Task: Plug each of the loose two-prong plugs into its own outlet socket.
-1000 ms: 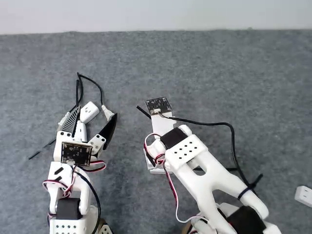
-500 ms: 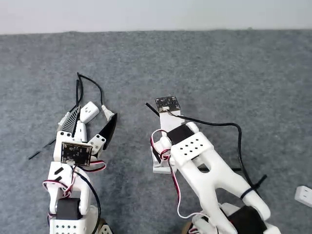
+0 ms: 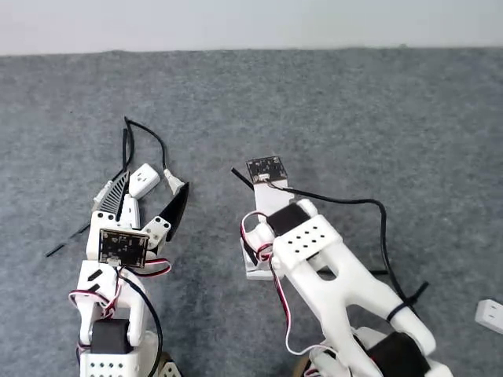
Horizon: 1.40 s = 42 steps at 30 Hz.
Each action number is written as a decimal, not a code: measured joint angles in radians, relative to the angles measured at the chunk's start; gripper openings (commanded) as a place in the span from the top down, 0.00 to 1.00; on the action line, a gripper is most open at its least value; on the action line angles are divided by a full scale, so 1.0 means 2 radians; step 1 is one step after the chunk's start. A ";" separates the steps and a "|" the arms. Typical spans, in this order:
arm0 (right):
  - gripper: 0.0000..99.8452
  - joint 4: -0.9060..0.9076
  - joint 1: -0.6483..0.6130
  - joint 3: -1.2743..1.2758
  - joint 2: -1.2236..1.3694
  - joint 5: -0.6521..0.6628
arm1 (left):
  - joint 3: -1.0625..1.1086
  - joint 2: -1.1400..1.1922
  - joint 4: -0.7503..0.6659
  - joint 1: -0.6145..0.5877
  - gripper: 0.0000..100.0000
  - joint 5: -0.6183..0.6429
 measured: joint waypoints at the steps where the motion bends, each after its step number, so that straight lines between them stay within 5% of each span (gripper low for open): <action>1: 0.99 -0.008 0.000 0.008 0.000 -0.001 | 0.000 0.000 0.000 0.000 0.67 0.000; 37: 0.99 -0.121 0.036 0.035 0.094 0.029 | 0.000 0.000 0.000 0.000 0.67 0.000; 42: 0.97 -0.122 0.038 0.035 0.094 0.080 | 0.007 0.000 -0.003 0.000 0.67 0.000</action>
